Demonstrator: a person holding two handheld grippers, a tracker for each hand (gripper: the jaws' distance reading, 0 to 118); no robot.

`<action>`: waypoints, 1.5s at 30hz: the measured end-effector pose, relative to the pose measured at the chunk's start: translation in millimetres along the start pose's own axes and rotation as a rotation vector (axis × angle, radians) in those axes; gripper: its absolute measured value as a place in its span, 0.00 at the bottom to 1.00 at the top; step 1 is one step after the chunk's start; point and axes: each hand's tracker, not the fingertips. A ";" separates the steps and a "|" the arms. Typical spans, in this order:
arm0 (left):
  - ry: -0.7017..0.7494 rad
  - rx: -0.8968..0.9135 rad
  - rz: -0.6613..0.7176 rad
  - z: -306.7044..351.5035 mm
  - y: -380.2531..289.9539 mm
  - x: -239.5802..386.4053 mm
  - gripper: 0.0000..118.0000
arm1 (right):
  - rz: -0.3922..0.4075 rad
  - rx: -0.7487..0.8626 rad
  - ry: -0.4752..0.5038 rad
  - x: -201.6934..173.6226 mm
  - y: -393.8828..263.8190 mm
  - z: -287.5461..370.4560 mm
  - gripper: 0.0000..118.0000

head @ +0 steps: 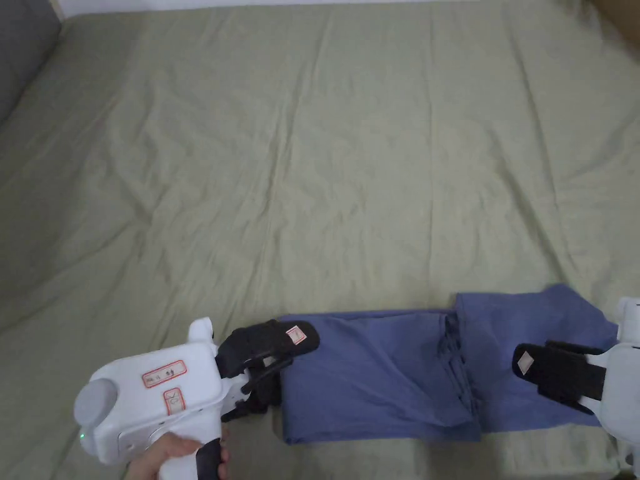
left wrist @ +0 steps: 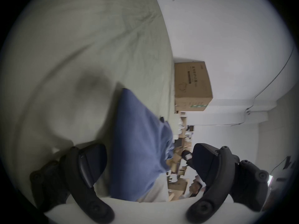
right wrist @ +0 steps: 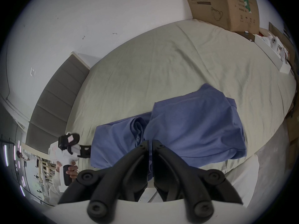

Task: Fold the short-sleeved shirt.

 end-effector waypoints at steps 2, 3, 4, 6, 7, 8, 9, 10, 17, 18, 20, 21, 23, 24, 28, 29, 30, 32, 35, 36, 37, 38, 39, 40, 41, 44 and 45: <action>-0.004 -0.043 0.023 -19.1 4.0 -6.8 0.51 | 0.014 -0.007 -0.005 -4.9 0.1 -1.2 0.04; 0.064 -0.072 0.009 -24.1 5.7 -10.5 0.42 | 0.017 -0.012 -0.006 -6.8 0.3 -2.4 0.04; 0.145 -0.076 -0.013 -26.3 6.9 -12.5 0.42 | 0.022 -0.016 -0.008 -9.1 -0.1 -3.1 0.04; 0.139 -0.077 -0.010 -22.9 5.3 -18.7 0.10 | 0.031 -0.022 -0.009 -12.7 -1.3 -3.9 0.04; 0.032 -0.088 0.028 -16.5 8.3 -16.7 0.10 | 0.037 -0.026 -0.010 -14.5 -1.8 -4.5 0.04; 0.032 -0.091 0.045 -10.3 10.0 -14.4 0.10 | 0.043 -0.031 -0.010 -15.6 -1.9 -5.6 0.04; 0.056 -0.076 0.024 -1.9 9.3 -13.4 0.08 | 0.047 -0.037 -0.012 -16.9 -1.9 -7.0 0.04; 0.066 -0.062 -0.006 5.5 11.6 -13.2 0.08 | 0.050 -0.040 -0.014 -18.4 -2.1 -8.9 0.04; 0.156 0.047 -0.004 109.2 26.0 -22.6 0.08 | 0.073 -0.058 0.013 -27.4 -4.7 -15.6 0.04; 0.185 0.077 -0.007 126.0 23.2 -19.5 0.08 | 0.075 -0.062 0.018 -27.5 -5.6 -17.0 0.04; 0.244 0.126 -0.003 155.4 27.3 -17.1 0.08 | 0.069 -0.065 0.022 -25.9 -8.1 -18.5 0.04; 0.281 0.144 -0.004 167.4 28.5 -13.6 0.08 | 0.065 -0.067 0.032 -24.5 -9.4 -19.3 0.04; 0.335 0.178 -0.012 179.1 26.2 0.4 0.08 | 0.056 -0.074 0.036 -22.2 -11.6 -20.9 0.04; 0.328 0.165 -0.018 179.7 24.8 9.4 0.08 | 0.054 -0.075 0.038 -20.2 -12.7 -21.1 0.04; 0.322 0.186 -0.116 156.8 12.5 61.4 0.08 | 0.032 -0.071 0.049 -11.5 -12.6 -19.6 0.04; 0.311 0.183 -0.138 148.0 9.4 75.0 0.08 | 0.027 -0.067 0.051 -9.1 -12.1 -18.4 0.04; 0.310 0.184 -0.154 138.1 7.4 87.4 0.08 | 0.022 -0.064 0.053 -6.0 -11.3 -16.7 0.04; 0.334 0.175 -0.189 111.5 -0.8 115.5 0.08 | 0.007 -0.049 0.056 1.1 -10.0 -12.8 0.04; 0.350 0.123 -0.271 64.6 -13.6 147.3 0.08 | -0.027 -0.030 0.055 15.1 -9.1 -7.8 0.04; 0.328 0.096 -0.282 44.9 -19.2 155.0 0.08 | -0.039 -0.026 0.053 19.8 -9.2 -5.8 0.04; 0.302 0.054 -0.292 24.1 -23.7 160.0 0.08 | -0.050 -0.023 0.050 25.1 -9.6 -4.3 0.04; 0.298 -0.004 -0.319 6.5 -25.2 161.8 0.08 | -0.062 -0.018 0.046 30.5 -10.4 -2.7 0.04; 0.302 -0.035 -0.325 -15.1 -29.5 163.0 0.08 | -0.076 -0.017 0.040 36.3 -10.9 -0.9 0.04; 0.319 -0.055 -0.336 -35.5 -32.9 162.9 0.08 | -0.088 -0.015 0.036 42.0 -11.6 1.1 0.04; 0.345 -0.092 -0.346 -56.4 -34.9 162.6 0.08 | -0.099 -0.011 0.033 47.8 -12.5 3.7 0.04; 0.343 -0.178 -0.355 -103.4 -36.4 152.3 0.44 | -0.132 0.004 0.016 62.8 -15.1 11.8 0.04; 0.310 -0.208 -0.330 -115.5 -37.8 148.4 0.81 | -0.146 0.007 0.009 68.2 -16.1 13.9 0.04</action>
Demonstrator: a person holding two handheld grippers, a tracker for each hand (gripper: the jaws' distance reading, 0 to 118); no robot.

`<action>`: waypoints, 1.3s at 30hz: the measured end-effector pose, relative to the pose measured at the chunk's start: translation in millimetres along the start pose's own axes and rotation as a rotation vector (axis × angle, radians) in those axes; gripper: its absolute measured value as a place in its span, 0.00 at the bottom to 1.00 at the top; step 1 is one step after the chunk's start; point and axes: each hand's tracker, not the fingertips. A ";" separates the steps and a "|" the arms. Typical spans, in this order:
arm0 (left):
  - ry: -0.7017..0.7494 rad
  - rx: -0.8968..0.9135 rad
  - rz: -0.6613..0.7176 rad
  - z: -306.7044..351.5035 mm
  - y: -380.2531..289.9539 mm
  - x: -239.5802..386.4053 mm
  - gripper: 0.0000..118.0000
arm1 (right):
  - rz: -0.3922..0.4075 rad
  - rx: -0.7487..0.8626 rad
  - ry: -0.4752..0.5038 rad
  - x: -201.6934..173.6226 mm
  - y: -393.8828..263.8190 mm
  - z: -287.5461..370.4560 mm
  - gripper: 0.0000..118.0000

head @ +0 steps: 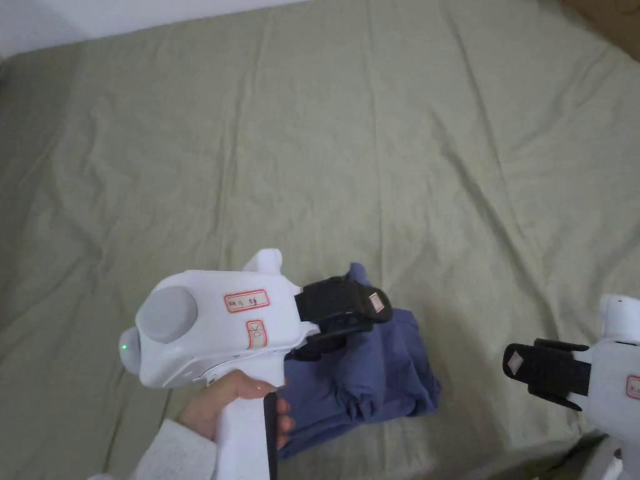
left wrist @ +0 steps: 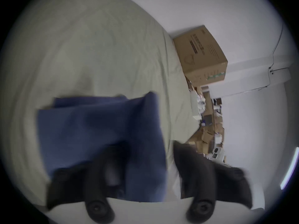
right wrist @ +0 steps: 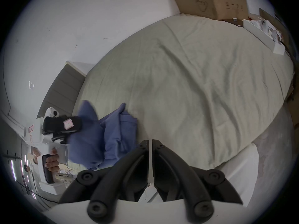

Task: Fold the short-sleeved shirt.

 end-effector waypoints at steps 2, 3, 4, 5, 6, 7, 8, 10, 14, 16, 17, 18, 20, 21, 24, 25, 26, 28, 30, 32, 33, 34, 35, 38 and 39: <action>-0.058 -0.089 0.001 -19.6 -0.2 0.4 0.99 | -0.030 0.004 -0.013 10.9 -1.1 2.1 0.04; -0.022 -0.079 0.001 -18.4 -0.1 -0.2 0.93 | -0.046 0.003 -0.021 15.7 -1.6 2.7 0.04; 0.019 -0.088 -0.021 -18.1 0.8 -1.5 0.93 | -0.057 0.004 -0.027 20.1 -2.6 3.2 0.04; 0.065 -0.076 -0.026 -14.6 0.5 -3.0 0.93 | -0.070 0.006 -0.031 23.8 -3.4 3.3 0.04; 0.105 -0.040 -0.036 -5.6 -0.2 -7.0 0.92 | -0.083 0.003 -0.031 27.9 -3.9 2.7 0.04; 0.117 -0.010 -0.047 3.6 0.1 -11.1 0.90 | -0.090 0.001 -0.030 30.8 -3.9 1.7 0.04; 0.120 0.015 -0.045 15.2 0.9 -16.5 0.85 | -0.096 0.001 -0.030 32.7 -4.1 0.7 0.04; 0.148 0.076 -0.003 38.8 1.9 -23.2 0.61 | -0.104 -0.002 -0.029 35.2 -3.2 -2.7 0.04; 0.248 0.134 -0.015 57.1 -4.6 -31.6 0.14 | -0.108 -0.004 -0.015 35.6 -2.9 -9.6 0.04; 0.261 0.109 -0.024 46.5 -6.7 -31.0 0.11 | -0.109 -0.011 -0.006 35.0 -3.9 -12.5 0.04; 0.242 0.095 -0.017 39.9 -7.8 -29.5 0.10 | -0.107 -0.017 -0.004 35.3 -4.5 -13.2 0.04; 0.177 0.060 -0.008 28.5 -9.7 -27.7 0.10 | -0.105 -0.021 -0.004 35.5 -5.4 -13.4 0.04; 0.118 0.005 -0.007 2.5 -14.2 -22.6 0.09 | -0.104 -0.027 -0.009 37.0 -7.0 -13.2 0.04; 0.120 -0.034 -0.030 -15.5 -14.8 -20.1 0.09 | -0.105 -0.028 -0.010 38.8 -7.5 -12.3 0.04; 0.188 -0.131 -0.112 -61.2 -27.0 -3.2 0.08 | -0.119 -0.021 -0.018 42.0 -7.4 -7.0 0.04; 0.182 -0.149 -0.146 -72.9 -30.9 3.6 0.08 | -0.124 -0.016 -0.021 42.9 -7.1 -4.6 0.04; 0.181 -0.167 -0.162 -78.4 -32.4 8.7 0.08 | -0.124 -0.012 -0.023 43.0 -6.6 -2.6 0.04; 0.152 -0.168 -0.188 -85.7 -33.2 16.4 0.07 | -0.115 -0.007 -0.030 41.7 -5.8 0.2 0.04; 0.138 -0.169 -0.177 -88.5 -32.2 17.8 0.07 | -0.106 -0.007 -0.037 38.9 -5.5 0.3 0.04; 0.108 -0.179 -0.147 -83.8 -33.1 20.3 0.07 | -0.097 -0.011 -0.034 33.6 -5.1 -0.6 0.04; 0.072 -0.161 -0.180 -78.8 -34.4 23.9 0.07 | -0.086 -0.014 -0.028 29.9 -4.9 -1.4 0.04; 0.047 -0.147 -0.213 -71.9 -35.3 26.9 0.07 | -0.073 -0.019 -0.024 25.3 -4.7 -2.6 0.04; 0.045 -0.146 -0.227 -63.9 -35.5 29.0 0.07 | -0.057 -0.026 -0.019 19.7 -3.5 -5.2 0.04; -0.021 -0.083 -0.204 -22.9 -33.3 23.6 0.07 | 0.038 -0.059 0.004 -2.8 1.8 -16.1 0.04; -0.035 -0.053 -0.175 -5.6 -31.7 14.9 0.07 | 0.075 -0.068 0.014 -13.2 4.9 -21.2 0.04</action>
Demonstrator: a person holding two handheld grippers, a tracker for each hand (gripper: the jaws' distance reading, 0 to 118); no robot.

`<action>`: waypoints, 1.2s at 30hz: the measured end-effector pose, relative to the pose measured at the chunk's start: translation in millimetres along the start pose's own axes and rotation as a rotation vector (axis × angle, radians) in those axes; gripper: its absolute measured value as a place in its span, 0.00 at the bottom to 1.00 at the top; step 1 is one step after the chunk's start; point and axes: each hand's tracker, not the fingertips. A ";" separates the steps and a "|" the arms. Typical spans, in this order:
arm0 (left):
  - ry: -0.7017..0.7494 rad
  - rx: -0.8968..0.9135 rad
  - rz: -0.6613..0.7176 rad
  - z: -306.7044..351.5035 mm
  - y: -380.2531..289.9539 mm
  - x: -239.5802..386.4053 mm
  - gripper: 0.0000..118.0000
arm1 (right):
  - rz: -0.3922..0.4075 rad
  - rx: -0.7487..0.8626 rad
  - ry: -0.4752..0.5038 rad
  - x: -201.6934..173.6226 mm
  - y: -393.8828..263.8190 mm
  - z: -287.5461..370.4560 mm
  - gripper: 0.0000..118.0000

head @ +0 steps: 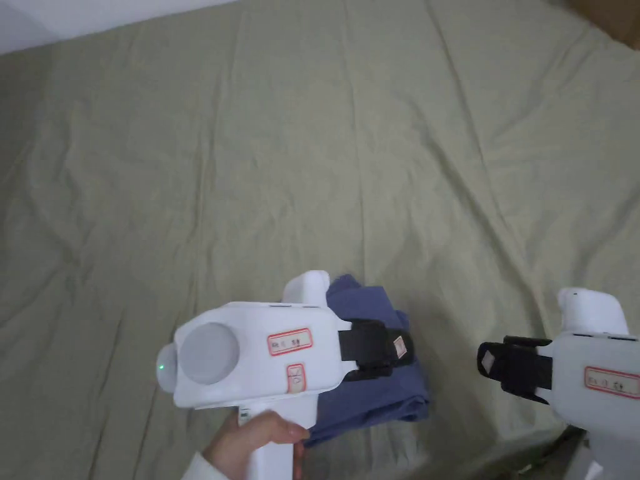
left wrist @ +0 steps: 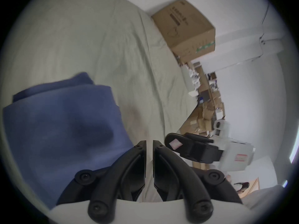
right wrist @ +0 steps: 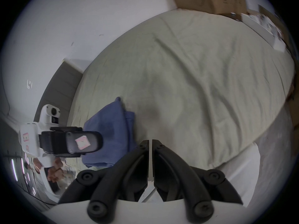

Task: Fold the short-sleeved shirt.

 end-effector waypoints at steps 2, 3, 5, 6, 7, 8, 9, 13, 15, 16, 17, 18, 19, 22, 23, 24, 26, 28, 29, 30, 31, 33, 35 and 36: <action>-0.003 0.070 0.081 35.9 -3.1 -21.6 0.11 | 0.083 -0.003 0.013 -22.5 7.8 -9.4 0.04; -0.002 0.100 0.114 54.5 -6.2 -35.0 0.26 | 0.129 -0.010 0.028 -34.4 12.3 -15.8 0.04; 0.041 0.146 0.166 86.5 -15.1 -59.6 0.57 | 0.202 -0.026 0.031 -57.9 20.2 -30.7 0.04; 0.066 0.159 0.188 99.6 -19.6 -70.8 0.70 | 0.239 -0.034 0.026 -69.1 23.0 -40.2 0.04; 0.081 0.169 0.206 109.9 -24.5 -81.8 0.72 | 0.283 -0.045 0.018 -78.6 24.6 -50.8 0.04; 0.097 0.182 0.228 119.0 -29.5 -92.2 0.72 | 0.317 -0.061 -0.017 -86.1 26.0 -63.4 0.04; 0.099 0.198 0.259 125.9 -34.3 -101.5 0.72 | 0.342 -0.079 -0.053 -91.3 25.5 -74.6 0.04; 0.082 0.201 0.350 120.3 -44.9 -132.9 0.73 | 0.348 -0.133 -0.104 -87.7 16.9 -107.5 0.04; 0.089 0.167 0.403 103.5 -45.0 -146.0 0.73 | 0.293 -0.127 -0.090 -81.0 17.0 -106.0 0.04; 0.063 0.149 0.409 93.6 -43.9 -150.9 0.73 | 0.263 -0.118 -0.073 -76.4 18.7 -103.2 0.04; 0.028 0.144 0.414 83.4 -42.5 -159.1 0.73 | 0.248 -0.125 -0.071 -74.1 20.2 -103.4 0.04; -0.028 0.169 0.414 76.0 -40.9 -166.1 0.74 | 0.239 -0.129 -0.071 -72.5 21.1 -105.2 0.04; -0.086 0.189 0.409 70.2 -37.9 -169.0 0.74 | 0.236 -0.130 -0.069 -71.3 21.5 -107.1 0.04; -0.189 0.204 0.451 48.7 -33.4 -170.2 0.71 | 0.235 -0.131 -0.072 -71.5 21.9 -107.0 0.04; -0.217 0.191 0.443 39.3 -32.8 -169.2 0.64 | 0.238 -0.132 -0.075 -71.9 22.1 -107.9 0.04; -0.185 0.157 0.431 29.5 -32.0 -167.4 0.44 | 0.237 -0.133 -0.080 -73.5 21.6 -108.1 0.04; -0.098 0.138 0.417 22.8 -35.6 -166.8 0.33 | 0.246 -0.132 -0.104 -74.1 22.7 -109.3 0.04; -0.187 0.160 0.448 31.3 -33.6 -171.0 0.31 | 0.237 -0.136 -0.100 -76.4 22.7 -107.6 0.04; -0.183 0.152 0.453 35.6 -31.3 -172.1 0.30 | 0.225 -0.139 -0.093 -77.7 24.3 -105.7 0.04; -0.173 0.138 0.440 43.6 -29.7 -171.3 0.28 | 0.214 -0.142 -0.084 -80.1 25.8 -103.7 0.04; -0.122 0.123 0.391 52.8 -25.7 -170.0 0.27 | 0.211 -0.140 -0.073 -83.8 26.7 -100.7 0.04; -0.063 0.118 0.292 83.5 -14.7 -166.5 0.27 | 0.235 -0.111 -0.069 -95.2 27.3 -93.8 0.04; 0.029 0.121 0.212 126.3 -2.7 -168.9 0.27 | 0.286 -0.094 -0.091 -106.0 27.8 -90.4 0.04; 0.099 0.124 0.182 154.0 4.9 -173.2 0.27 | 0.296 -0.093 -0.092 -115.3 25.3 -86.1 0.04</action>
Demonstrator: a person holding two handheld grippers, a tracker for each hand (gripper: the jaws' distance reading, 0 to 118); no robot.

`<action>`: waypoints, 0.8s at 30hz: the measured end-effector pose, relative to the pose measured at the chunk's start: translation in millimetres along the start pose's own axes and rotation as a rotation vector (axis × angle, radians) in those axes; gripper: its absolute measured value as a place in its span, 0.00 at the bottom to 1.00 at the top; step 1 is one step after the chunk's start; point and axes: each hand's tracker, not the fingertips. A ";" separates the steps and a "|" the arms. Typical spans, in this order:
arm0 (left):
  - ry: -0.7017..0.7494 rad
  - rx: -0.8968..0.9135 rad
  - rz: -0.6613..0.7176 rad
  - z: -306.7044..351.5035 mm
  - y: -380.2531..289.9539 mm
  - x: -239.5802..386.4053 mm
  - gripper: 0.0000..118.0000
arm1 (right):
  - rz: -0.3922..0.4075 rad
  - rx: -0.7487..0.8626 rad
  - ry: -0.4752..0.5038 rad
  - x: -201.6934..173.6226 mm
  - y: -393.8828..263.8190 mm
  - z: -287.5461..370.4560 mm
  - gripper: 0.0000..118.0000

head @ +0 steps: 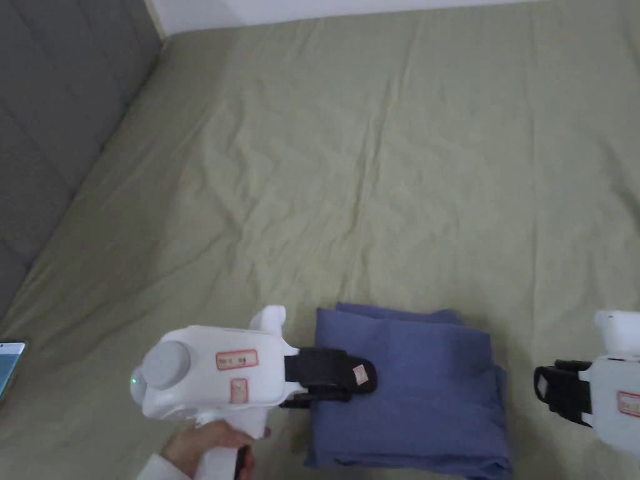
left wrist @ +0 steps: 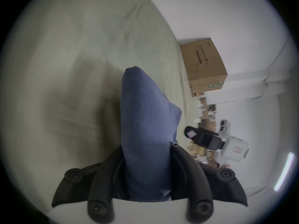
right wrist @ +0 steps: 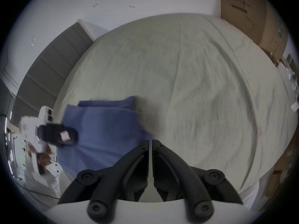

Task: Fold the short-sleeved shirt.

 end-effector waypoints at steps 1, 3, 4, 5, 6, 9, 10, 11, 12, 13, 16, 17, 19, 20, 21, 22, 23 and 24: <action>0.073 0.006 -0.018 25.5 11.3 -6.7 0.27 | 0.003 -0.001 0.001 -3.3 0.4 0.7 0.04; 0.241 0.022 -0.080 76.2 35.7 -22.9 0.27 | 0.005 -0.010 0.017 -7.3 -1.2 -0.7 0.04; 0.336 0.022 -0.079 97.1 46.4 -31.5 0.27 | 0.001 -0.015 0.025 -9.5 -2.8 -1.5 0.04; 0.452 0.001 -0.124 117.2 58.3 -40.5 0.27 | -0.004 -0.022 0.030 -10.9 -4.5 -3.4 0.04; 0.552 -0.008 -0.141 136.2 66.3 -47.8 0.27 | -0.009 -0.030 0.028 -12.0 -6.6 -5.4 0.04; 0.807 -0.079 -0.156 165.2 87.5 -75.5 0.27 | -0.016 -0.053 0.009 -16.5 -13.6 -8.6 0.04; 0.868 -0.125 -0.195 166.5 90.6 -83.1 0.27 | -0.021 -0.060 0.009 -16.3 -15.7 -10.0 0.04; 0.913 -0.151 -0.221 165.5 93.1 -90.1 0.28 | -0.030 -0.070 0.007 -16.5 -17.6 -11.3 0.04; 0.919 -0.145 -0.232 163.6 92.2 -94.1 0.33 | -0.034 -0.078 0.007 -6.2 -19.0 -16.2 0.04; 0.954 -0.150 -0.265 160.5 91.0 -95.4 0.48 | -0.036 -0.085 0.007 -5.1 -19.7 -17.1 0.04; 1.076 -0.147 -0.359 154.1 85.7 -96.3 0.74 | -0.034 -0.090 -0.005 -8.8 -19.7 -13.3 0.04; 1.079 -0.127 -0.352 155.2 85.8 -92.6 0.79 | -0.035 -0.091 -0.006 -8.8 -19.1 -12.2 0.04; 1.084 -0.071 -0.286 161.9 83.1 -83.9 0.80 | -0.040 -0.082 -0.002 -8.1 -18.0 -9.1 0.04; 1.079 -0.019 -0.250 166.2 80.2 -75.5 0.80 | -0.042 -0.077 0.001 -9.7 -16.7 -5.3 0.04; 1.052 0.039 -0.226 170.2 77.0 -66.4 0.80 | -0.044 -0.072 0.004 -9.9 -16.3 -3.4 0.04; 1.027 0.088 -0.211 178.2 75.2 -59.6 0.80 | -0.044 -0.068 0.007 -10.1 -15.9 -1.7 0.04; 0.983 0.143 -0.201 182.6 69.1 -45.6 0.79 | -0.041 -0.061 0.011 -7.1 -16.1 -0.3 0.04; 0.921 0.196 -0.184 184.7 62.9 -31.0 0.71 | -0.041 -0.052 0.015 -0.6 -16.3 0.0 0.04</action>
